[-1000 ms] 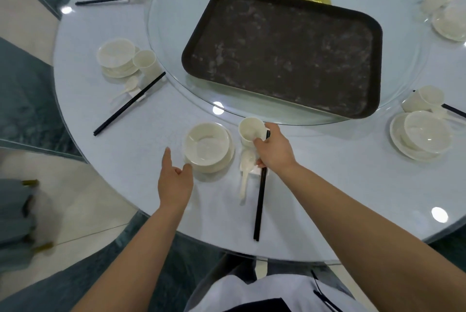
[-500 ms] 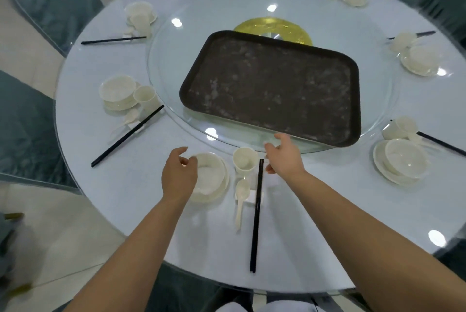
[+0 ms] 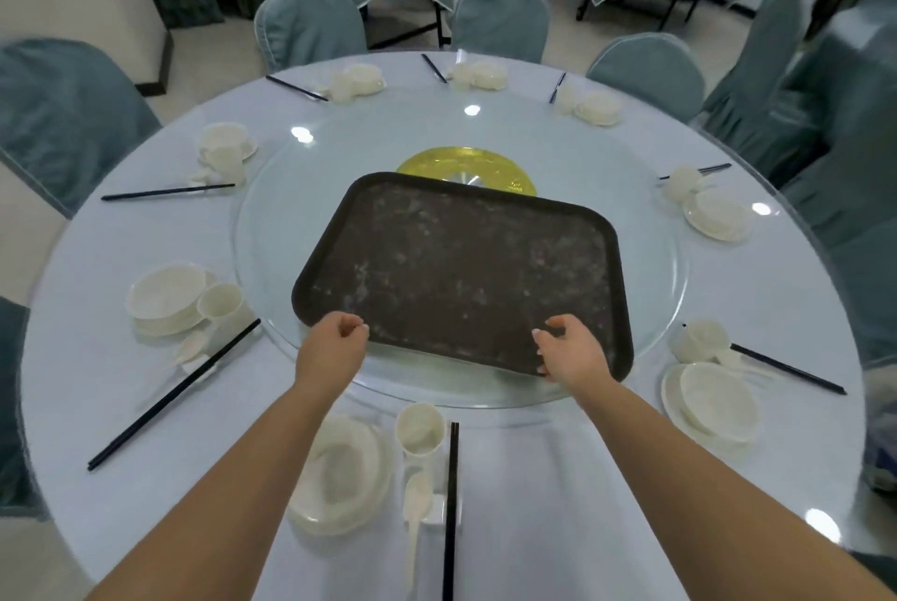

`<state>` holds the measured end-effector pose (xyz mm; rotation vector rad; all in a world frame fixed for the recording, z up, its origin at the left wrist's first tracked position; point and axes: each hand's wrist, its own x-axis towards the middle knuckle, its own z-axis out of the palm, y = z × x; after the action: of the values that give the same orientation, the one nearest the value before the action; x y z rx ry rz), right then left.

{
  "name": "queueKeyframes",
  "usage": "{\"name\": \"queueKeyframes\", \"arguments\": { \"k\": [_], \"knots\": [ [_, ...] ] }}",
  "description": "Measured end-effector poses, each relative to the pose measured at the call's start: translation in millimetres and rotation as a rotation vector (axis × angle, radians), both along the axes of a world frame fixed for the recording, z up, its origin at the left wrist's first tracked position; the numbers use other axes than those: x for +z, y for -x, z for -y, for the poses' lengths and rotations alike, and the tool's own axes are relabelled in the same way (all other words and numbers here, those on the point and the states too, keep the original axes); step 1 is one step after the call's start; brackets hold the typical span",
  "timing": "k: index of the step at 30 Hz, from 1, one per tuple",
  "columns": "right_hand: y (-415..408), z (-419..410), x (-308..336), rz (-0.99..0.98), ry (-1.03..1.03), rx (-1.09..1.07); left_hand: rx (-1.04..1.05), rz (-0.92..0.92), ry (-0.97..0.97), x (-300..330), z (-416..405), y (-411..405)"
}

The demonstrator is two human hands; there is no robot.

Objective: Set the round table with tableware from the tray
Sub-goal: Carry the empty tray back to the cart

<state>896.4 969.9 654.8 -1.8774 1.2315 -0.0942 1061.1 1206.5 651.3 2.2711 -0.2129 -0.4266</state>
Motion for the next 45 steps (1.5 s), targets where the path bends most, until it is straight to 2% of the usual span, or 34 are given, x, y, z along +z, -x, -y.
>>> {"name": "queueKeyframes", "arguments": {
  "k": [10, 16, 21, 26, 32, 37, 39, 41, 45],
  "knots": [
    [6.2, 68.8, -9.3, -0.141, 0.195, -0.042, 0.041, 0.115, -0.135, -7.6, 42.4, -59.8],
    [0.6, 90.1, -22.2, -0.208, 0.314, -0.145, 0.016, 0.184, -0.244, -22.3, 50.4, -91.1],
    [-7.2, 99.1, -36.8, -0.196, 0.287, -0.162, 0.023, 0.103, -0.322, -35.4, 52.5, -111.1],
    [-16.2, 100.3, -51.2, -0.174, 0.234, -0.152, 0.020, 0.025, -0.304, -50.0, 58.4, -118.3],
    [-16.6, 103.4, -54.0, -0.275, 0.411, -0.220, 0.054, 0.213, -0.344, -54.7, 53.8, -124.1],
    [-9.8, 112.7, -61.6, -0.220, 0.305, -0.270, 0.092, 0.298, -0.416, -56.8, 48.6, -134.1],
    [-10.5, 114.0, -64.1, -0.167, 0.282, -0.299, 0.107, 0.259, -0.411, -59.4, 47.4, -138.4],
    [-11.8, 116.0, -66.2, -0.146, 0.276, -0.328, 0.182, 0.133, -0.380, -61.2, 48.3, -143.3],
    [-14.7, 116.1, -69.3, -0.217, 0.267, -0.353, 0.303, 0.000, -0.263, -64.1, 52.6, -148.3]
  ]
}}
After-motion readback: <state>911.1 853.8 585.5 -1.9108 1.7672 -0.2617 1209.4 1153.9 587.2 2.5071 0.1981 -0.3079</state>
